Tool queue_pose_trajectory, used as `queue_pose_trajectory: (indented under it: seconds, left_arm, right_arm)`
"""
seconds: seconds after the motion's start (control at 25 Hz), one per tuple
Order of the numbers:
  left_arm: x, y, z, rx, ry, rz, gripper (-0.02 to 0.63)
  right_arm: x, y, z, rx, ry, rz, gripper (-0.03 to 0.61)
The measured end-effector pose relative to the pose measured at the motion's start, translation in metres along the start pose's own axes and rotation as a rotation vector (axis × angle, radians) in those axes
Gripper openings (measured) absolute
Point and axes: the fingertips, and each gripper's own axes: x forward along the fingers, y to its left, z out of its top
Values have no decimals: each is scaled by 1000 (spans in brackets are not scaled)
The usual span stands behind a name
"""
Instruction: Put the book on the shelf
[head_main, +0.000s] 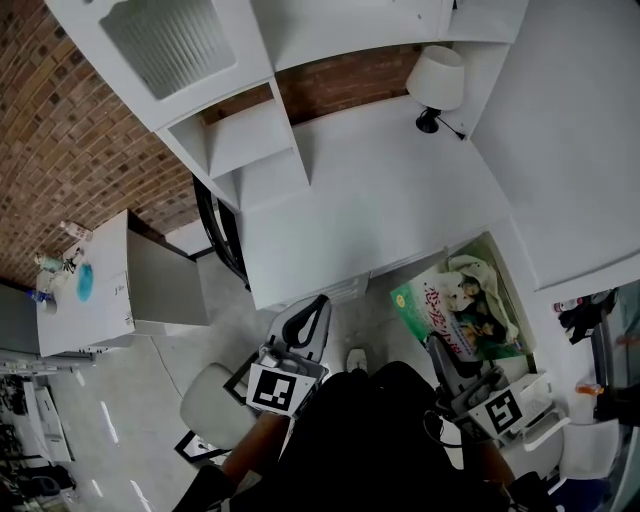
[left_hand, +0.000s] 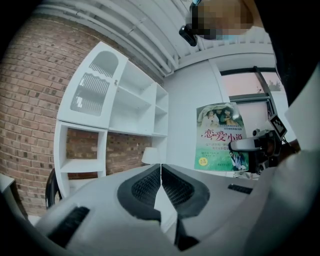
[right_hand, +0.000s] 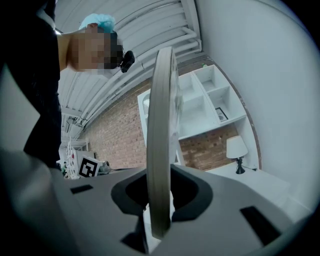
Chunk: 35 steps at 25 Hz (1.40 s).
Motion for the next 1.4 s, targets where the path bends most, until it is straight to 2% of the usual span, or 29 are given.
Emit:
queue_pose_trajectory:
  seconds: [0.32, 0.72, 1.04, 1.4]
  left_arm:
    - [33, 15, 6, 6, 5, -14, 17]
    - [72, 37, 10, 10, 9, 28, 17]
    - [131, 63, 21, 20, 4, 40, 17]
    - [199, 82, 39, 28, 4, 74, 17]
  right_arm:
    - [28, -21, 4, -19, 8, 16, 78]
    - [62, -57, 9, -19, 12, 52, 78]
    - [112, -99, 22, -39, 20, 102, 78]
    - [161, -166, 50, -61, 17, 124, 78]
